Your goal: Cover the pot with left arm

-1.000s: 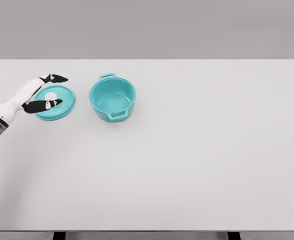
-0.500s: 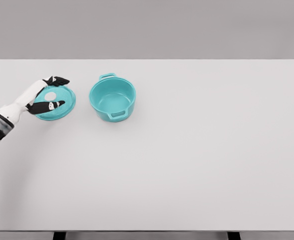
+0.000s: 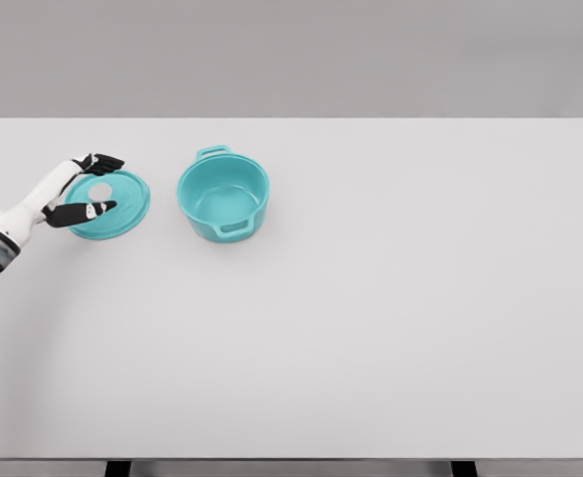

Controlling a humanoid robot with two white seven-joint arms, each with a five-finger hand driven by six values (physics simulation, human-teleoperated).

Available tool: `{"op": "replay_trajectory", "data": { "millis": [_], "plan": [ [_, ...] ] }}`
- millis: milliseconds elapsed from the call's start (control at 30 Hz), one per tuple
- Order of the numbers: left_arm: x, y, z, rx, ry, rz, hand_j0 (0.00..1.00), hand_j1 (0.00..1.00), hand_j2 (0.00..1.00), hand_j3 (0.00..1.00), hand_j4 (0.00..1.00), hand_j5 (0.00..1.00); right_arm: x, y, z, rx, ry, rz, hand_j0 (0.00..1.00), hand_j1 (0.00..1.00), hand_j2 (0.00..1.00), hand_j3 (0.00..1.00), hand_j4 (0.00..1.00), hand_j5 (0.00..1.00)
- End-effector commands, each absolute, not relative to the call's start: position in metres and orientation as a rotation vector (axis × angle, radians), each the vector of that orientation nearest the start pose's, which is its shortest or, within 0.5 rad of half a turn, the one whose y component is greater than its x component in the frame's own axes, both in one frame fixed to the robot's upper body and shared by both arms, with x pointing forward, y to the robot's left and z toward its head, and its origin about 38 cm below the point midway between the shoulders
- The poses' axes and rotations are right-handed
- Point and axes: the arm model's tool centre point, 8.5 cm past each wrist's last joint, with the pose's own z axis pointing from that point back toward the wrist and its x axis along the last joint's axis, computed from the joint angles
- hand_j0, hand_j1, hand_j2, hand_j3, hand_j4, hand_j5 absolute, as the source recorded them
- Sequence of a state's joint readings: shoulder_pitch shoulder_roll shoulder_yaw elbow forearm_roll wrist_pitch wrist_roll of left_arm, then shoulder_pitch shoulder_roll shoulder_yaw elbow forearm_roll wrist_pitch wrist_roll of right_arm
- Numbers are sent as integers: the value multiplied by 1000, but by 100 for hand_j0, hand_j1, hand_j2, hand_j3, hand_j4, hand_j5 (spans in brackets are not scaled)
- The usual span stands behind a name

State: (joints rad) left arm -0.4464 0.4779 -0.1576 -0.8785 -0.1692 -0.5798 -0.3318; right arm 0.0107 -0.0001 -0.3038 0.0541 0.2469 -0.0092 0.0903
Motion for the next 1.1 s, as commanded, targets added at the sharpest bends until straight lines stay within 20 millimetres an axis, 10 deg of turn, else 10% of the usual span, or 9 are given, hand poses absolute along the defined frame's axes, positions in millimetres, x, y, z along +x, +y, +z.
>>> {"op": "replay_trajectory", "data": {
  "millis": [0, 1067],
  "plan": [
    [456, 394, 96, 295, -1580, -933, 72, 72, 72, 72, 72, 72, -24, -258, -261, 18, 49, -62, 100, 100, 100, 100, 100, 100],
    [464, 412, 88, 314, -1510, -872, 71, 71, 71, 71, 71, 71, -24, -258, -261, 17, 49, -62, 100, 100, 100, 100, 100, 100]
  ]
}}
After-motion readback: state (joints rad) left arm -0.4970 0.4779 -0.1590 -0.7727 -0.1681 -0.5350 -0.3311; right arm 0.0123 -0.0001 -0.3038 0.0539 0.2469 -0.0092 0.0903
